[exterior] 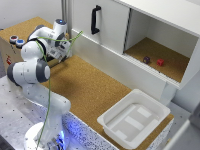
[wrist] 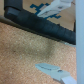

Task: Pull the drawer

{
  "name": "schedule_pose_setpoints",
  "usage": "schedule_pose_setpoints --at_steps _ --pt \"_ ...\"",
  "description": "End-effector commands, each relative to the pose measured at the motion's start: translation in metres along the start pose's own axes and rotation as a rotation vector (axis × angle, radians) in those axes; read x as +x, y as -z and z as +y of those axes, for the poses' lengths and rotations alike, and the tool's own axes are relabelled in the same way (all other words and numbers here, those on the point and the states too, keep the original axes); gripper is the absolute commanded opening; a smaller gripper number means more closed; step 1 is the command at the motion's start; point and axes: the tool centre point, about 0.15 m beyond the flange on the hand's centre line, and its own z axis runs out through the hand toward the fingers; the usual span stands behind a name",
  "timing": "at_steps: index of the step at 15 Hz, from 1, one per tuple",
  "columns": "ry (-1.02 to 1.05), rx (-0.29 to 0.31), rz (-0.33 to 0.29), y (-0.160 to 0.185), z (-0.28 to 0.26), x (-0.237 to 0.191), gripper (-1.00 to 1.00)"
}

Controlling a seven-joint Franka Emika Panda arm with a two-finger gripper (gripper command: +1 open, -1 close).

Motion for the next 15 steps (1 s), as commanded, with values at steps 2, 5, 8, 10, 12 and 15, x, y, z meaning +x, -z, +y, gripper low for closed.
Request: schedule_pose_setpoints --at_steps 2,5,8,10,12,15 --pt "0.012 -0.006 0.007 0.006 -0.004 0.001 1.0" --pt "-0.005 0.042 -0.013 0.006 -0.027 0.012 1.0" --pt "-0.015 0.079 -0.028 -0.004 -0.044 0.022 1.0" --pt "-0.05 0.1 -0.036 -0.011 -0.041 0.026 1.0" --pt "-0.151 0.105 -0.002 -0.02 -0.03 0.029 1.0" --pt "-0.244 0.168 0.037 -0.028 -0.021 0.033 1.0"
